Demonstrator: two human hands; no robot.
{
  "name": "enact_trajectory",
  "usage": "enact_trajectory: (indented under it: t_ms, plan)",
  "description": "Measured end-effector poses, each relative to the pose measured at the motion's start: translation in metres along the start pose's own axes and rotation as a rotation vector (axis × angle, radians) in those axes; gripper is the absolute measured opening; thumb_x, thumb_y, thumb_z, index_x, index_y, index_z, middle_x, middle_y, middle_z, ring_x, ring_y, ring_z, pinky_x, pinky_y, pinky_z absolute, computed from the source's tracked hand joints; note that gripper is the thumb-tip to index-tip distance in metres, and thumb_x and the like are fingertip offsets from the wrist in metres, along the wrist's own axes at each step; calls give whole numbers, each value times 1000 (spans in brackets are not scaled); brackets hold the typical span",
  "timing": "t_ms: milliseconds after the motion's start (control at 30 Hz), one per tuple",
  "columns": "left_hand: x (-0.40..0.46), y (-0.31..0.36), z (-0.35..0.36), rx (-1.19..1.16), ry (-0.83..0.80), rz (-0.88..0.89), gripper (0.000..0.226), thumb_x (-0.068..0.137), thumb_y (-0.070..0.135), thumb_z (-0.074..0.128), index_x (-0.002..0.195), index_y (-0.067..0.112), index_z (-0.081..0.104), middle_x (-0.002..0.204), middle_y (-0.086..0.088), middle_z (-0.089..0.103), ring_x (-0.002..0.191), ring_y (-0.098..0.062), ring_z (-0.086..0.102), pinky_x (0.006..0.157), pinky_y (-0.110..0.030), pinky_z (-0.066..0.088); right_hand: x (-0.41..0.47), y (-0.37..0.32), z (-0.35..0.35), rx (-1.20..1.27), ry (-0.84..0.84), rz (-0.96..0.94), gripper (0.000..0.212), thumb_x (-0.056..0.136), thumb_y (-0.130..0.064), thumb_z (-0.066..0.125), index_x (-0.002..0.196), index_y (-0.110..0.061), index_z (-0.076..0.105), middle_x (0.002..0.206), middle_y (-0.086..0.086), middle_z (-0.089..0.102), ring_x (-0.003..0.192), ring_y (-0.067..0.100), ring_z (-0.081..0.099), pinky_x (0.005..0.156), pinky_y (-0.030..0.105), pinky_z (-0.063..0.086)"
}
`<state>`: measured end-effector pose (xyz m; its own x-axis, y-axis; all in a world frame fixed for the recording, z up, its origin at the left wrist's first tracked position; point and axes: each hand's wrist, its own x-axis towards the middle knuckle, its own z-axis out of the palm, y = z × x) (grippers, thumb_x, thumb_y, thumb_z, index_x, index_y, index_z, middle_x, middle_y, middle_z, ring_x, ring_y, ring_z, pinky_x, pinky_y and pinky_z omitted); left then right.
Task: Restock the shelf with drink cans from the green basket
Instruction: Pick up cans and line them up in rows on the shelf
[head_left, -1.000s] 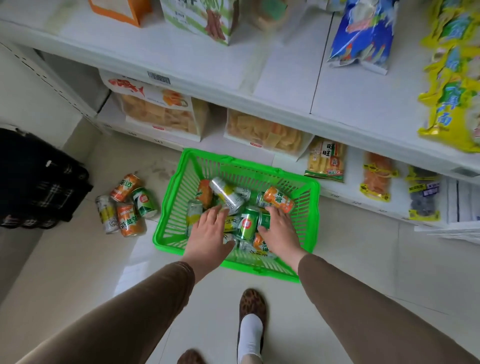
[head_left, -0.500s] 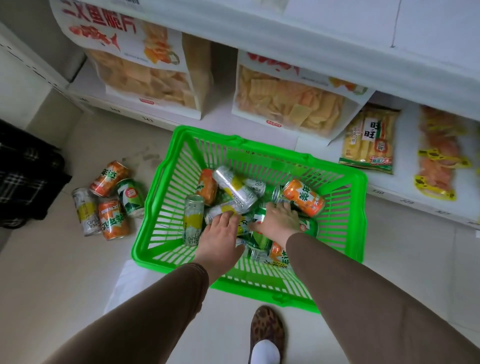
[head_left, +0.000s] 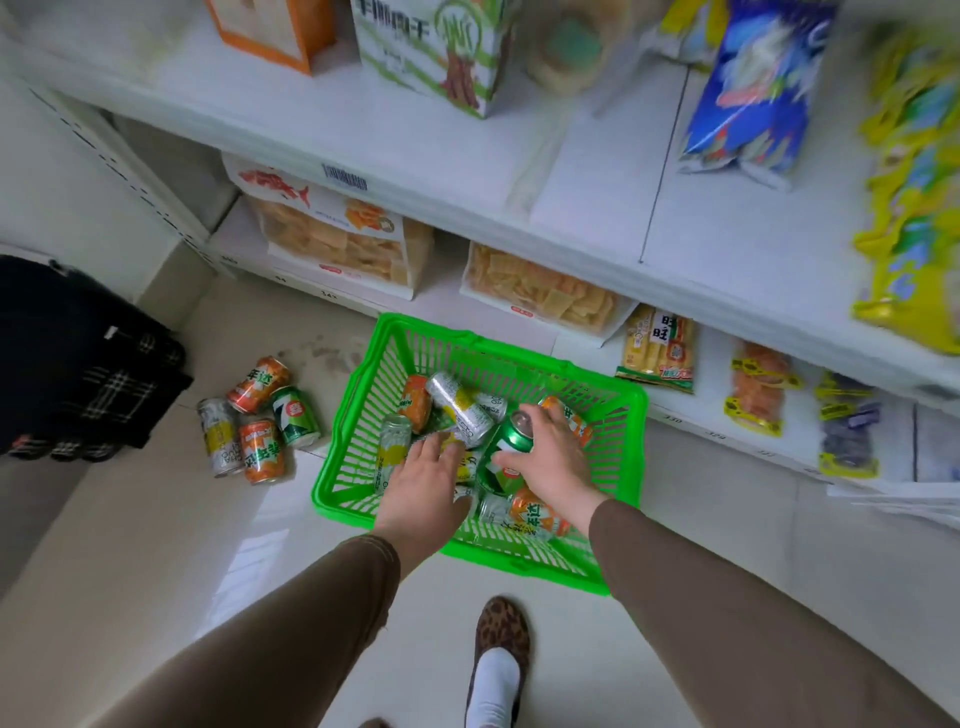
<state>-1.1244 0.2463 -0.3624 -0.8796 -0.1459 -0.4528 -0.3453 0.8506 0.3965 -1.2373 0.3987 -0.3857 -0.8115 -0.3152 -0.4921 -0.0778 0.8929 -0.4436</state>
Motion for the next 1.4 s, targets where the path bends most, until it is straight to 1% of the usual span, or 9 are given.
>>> enact_trajectory:
  t_ms: [167, 300, 433, 567, 667, 867, 1000, 1133, 1400]
  plan:
    - [-61, 57, -131, -7, 100, 73, 76, 85, 43, 65, 149, 19, 31, 151, -5, 31, 137, -27, 31, 110, -41, 34, -89, -78, -129, 12, 105, -117, 77, 74, -42, 84, 139, -26, 47, 125, -3, 41, 115, 21, 53, 81, 30, 41]
    - [-116, 106, -242, -19, 213, 176, 82, 82, 44, 69, 150, 15, 31, 151, -9, 34, 137, -29, 33, 111, -40, 33, -163, -143, -238, 6, 214, -230, 80, 73, -42, 84, 142, -29, 45, 126, -6, 40, 117, 17, 52, 87, 32, 46]
    - [-165, 147, -338, -34, 322, 278, 90, 79, 45, 73, 151, 17, 28, 151, -6, 34, 137, -27, 33, 112, -41, 34, -225, -197, -333, -1, 320, -315, 87, 73, -44, 83, 148, -28, 40, 131, -7, 40, 121, 14, 49, 88, 24, 37]
    - [-193, 179, -417, -24, 456, 413, 89, 78, 47, 73, 149, 16, 30, 146, -4, 37, 132, -26, 37, 107, -43, 38, -268, -240, -413, 11, 431, -386, 88, 72, -44, 84, 145, -29, 38, 142, -6, 42, 133, 15, 44, 98, 32, 42]
    - [-193, 203, -470, -18, 538, 456, 88, 78, 47, 73, 149, 16, 30, 145, -4, 39, 131, -27, 37, 107, -42, 37, -279, -264, -462, 54, 504, -442, 78, 71, -36, 86, 137, -25, 45, 130, -6, 45, 121, 15, 52, 94, 33, 46]
    - [-145, 237, -538, -42, 570, 419, 90, 79, 50, 72, 150, 16, 27, 149, -5, 35, 136, -26, 31, 110, -42, 35, -232, -297, -533, 94, 553, -448, 73, 71, -31, 88, 132, -30, 49, 126, -5, 49, 114, 12, 53, 93, 25, 41]
    - [-94, 253, -559, 0, 564, 373, 94, 78, 52, 73, 151, 19, 24, 150, -3, 33, 135, -25, 32, 109, -41, 36, -173, -312, -566, 93, 519, -432, 71, 71, -34, 87, 129, -35, 47, 122, -3, 59, 113, 18, 53, 95, 33, 45]
    - [-47, 261, -574, -34, 557, 310, 95, 77, 53, 72, 151, 20, 23, 149, -2, 33, 135, -24, 32, 106, -39, 37, -112, -328, -590, 64, 518, -423, 71, 71, -32, 85, 132, -31, 48, 125, -1, 58, 113, 23, 57, 95, 38, 47]
    - [25, 268, -606, -82, 588, 208, 92, 78, 51, 72, 150, 18, 25, 148, -5, 35, 134, -27, 34, 106, -41, 37, -18, -354, -621, 130, 562, -416, 80, 71, -28, 86, 134, -26, 37, 125, -4, 57, 113, 24, 58, 87, 29, 42]
